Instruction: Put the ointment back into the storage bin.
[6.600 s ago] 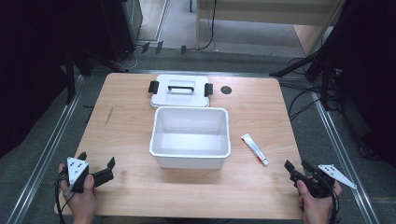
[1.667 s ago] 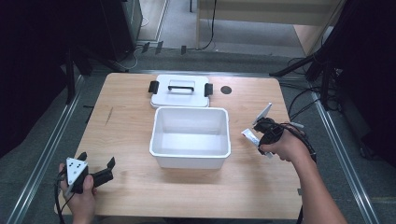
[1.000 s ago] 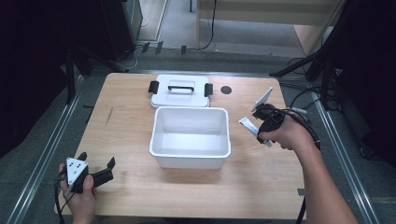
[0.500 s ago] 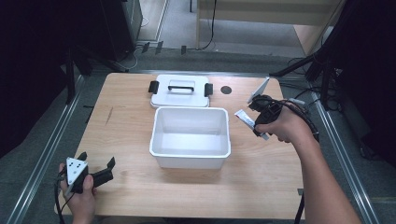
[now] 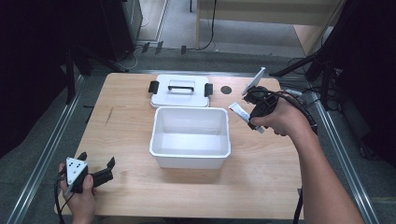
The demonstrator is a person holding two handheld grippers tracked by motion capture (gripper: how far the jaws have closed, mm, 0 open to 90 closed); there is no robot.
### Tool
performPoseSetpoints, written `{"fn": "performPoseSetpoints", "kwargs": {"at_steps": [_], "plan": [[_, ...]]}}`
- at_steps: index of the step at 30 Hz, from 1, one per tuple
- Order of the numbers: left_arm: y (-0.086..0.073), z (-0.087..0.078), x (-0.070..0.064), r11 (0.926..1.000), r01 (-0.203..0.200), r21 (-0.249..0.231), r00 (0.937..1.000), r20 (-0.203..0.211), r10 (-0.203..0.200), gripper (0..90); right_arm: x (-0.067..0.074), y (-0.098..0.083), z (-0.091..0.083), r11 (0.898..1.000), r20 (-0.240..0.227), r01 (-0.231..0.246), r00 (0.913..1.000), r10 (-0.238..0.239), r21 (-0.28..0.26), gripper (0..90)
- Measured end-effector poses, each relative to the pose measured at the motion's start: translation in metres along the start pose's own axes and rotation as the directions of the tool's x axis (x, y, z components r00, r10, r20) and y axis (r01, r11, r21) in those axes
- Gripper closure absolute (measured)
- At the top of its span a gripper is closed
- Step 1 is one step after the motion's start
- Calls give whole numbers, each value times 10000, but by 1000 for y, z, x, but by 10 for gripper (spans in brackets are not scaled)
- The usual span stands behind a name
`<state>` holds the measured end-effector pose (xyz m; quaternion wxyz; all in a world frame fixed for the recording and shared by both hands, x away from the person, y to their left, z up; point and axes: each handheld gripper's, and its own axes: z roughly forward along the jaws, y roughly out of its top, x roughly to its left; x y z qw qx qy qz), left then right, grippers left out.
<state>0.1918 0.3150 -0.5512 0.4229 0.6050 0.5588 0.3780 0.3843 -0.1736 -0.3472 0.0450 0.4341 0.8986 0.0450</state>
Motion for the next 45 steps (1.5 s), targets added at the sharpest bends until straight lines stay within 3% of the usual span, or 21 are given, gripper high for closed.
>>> {"fn": "performPoseSetpoints", "kwargs": {"at_steps": [20,30,40,45], "plan": [[0,0,0,10000,-13,-1,10000,-7,13,4,22,18,-4,9977,-247,633,9976,-640,-257,720],[0,0,0,10000,-15,0,10000,-5,15,4,35,24,-6,9928,-588,1042,9924,-1077,-595,720],[0,0,0,10000,-6,23,10000,21,6,4,55,33,-4,9836,-746,1676,9822,-1724,-667,719],[0,0,0,10000,-3,28,10000,29,3,4,64,39,-2,9744,-843,2134,9721,-2190,-706,719]]}}
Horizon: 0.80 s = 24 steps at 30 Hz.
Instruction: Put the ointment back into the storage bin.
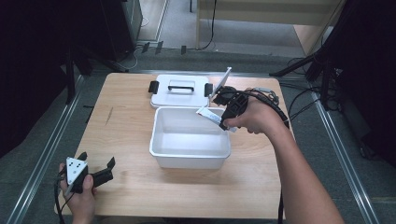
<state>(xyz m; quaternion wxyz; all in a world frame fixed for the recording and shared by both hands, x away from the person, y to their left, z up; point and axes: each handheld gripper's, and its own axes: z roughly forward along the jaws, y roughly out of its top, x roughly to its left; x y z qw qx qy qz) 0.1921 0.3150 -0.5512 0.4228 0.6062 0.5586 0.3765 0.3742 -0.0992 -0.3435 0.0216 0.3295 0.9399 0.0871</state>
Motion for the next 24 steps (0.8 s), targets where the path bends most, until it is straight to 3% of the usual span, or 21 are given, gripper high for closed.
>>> {"fn": "performPoseSetpoints", "kwargs": {"at_steps": [6,7,13,17,22,23,24], "plan": [[0,0,0,10000,9,1,10000,8,-9,4,9,7,6,9980,-130,635,9979,-636,-25,719],[0,0,0,10000,13,6,10000,9,-13,4,13,9,7,9956,-233,939,9953,-940,-47,719],[0,0,0,10000,28,19,10000,18,-28,4,20,12,11,9893,-345,1457,9887,-1459,-82,720],[0,0,0,10000,30,27,10000,24,-30,4,25,15,16,9778,-365,2097,9771,-2097,-24,720],[0,0,0,10000,46,8,10000,24,-46,4,30,16,24,9577,-461,2873,9570,-2863,176,720],[0,0,0,10000,54,3,10000,24,-54,4,30,16,28,9503,-461,3105,9499,-3092,235,720],[0,0,0,10000,53,4,10000,24,-53,4,30,16,28,9503,-461,3105,9499,-3092,235,720]]}}
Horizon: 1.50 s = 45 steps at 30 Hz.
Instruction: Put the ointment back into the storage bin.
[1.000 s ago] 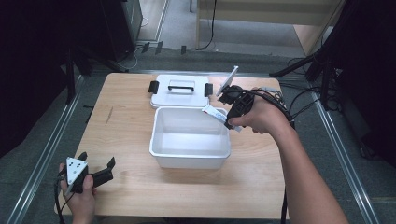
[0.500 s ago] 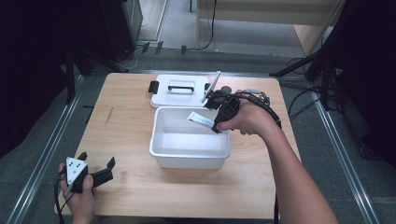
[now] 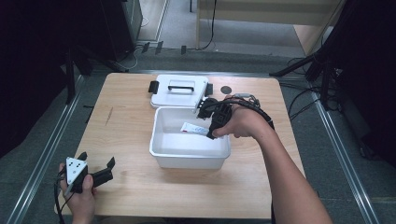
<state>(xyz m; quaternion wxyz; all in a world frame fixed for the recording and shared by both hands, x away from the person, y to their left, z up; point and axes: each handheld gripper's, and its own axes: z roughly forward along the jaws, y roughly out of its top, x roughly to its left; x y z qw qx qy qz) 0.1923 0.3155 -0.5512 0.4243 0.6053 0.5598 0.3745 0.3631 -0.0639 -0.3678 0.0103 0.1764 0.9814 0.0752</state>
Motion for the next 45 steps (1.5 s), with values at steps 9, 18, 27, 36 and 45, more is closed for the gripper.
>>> {"fn": "performPoseSetpoints", "kwargs": {"at_steps": [9,18,27,36,45], "plan": [[0,0,0,10000,-11,8,10000,6,11,4,-1,-5,15,9989,-131,426,9990,-424,192,720],[0,0,0,10000,-6,6,10000,-4,6,4,-1,-10,28,9965,-355,782,9964,-771,283,720],[0,0,0,10000,0,3,10000,0,0,4,1,-15,35,9924,-574,1195,9914,-1176,304,720],[0,0,0,10000,-24,37,10000,5,24,4,2,-16,40,9921,-662,1171,9913,-1140,448,720],[0,0,0,10000,-30,34,10000,10,30,4,3,-16,47,9900,-698,1266,9900,-1222,621,720]]}}
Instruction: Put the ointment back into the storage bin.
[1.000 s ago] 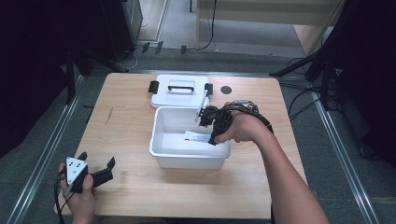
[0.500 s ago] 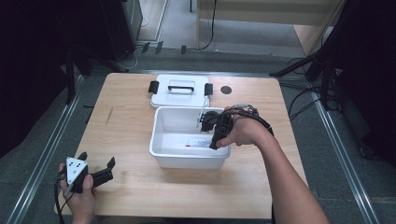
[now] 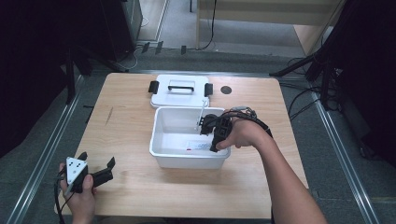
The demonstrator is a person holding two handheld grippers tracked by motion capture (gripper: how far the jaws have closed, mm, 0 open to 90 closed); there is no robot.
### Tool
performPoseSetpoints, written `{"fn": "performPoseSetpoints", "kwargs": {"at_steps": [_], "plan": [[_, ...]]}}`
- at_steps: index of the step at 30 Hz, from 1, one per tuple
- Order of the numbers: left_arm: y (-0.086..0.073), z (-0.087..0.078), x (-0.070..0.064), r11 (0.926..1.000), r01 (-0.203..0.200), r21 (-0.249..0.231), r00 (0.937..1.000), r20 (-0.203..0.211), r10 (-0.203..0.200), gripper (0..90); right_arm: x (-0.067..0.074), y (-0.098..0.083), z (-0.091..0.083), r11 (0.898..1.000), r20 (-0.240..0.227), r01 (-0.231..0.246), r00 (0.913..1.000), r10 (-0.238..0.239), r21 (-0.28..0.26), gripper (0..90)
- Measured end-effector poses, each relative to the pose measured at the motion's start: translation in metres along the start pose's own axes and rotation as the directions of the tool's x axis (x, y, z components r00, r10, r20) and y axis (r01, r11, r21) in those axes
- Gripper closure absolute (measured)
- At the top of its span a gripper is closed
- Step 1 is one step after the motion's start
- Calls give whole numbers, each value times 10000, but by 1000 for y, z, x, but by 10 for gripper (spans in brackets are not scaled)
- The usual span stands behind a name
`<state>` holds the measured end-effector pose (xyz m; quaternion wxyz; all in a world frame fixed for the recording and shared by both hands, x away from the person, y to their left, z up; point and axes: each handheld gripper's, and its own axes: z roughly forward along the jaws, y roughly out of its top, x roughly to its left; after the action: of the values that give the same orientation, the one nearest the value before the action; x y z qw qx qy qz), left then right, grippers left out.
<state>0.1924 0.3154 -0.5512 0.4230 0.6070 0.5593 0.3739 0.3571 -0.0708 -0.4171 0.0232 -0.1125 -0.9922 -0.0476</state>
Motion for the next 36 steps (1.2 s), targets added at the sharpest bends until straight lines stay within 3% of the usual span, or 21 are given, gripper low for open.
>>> {"fn": "performPoseSetpoints", "kwargs": {"at_steps": [36], "plan": [[0,0,0,10000,-7,2,10000,-5,7,4,4,8,26,9950,79,130,9999,-139,989,718]]}}
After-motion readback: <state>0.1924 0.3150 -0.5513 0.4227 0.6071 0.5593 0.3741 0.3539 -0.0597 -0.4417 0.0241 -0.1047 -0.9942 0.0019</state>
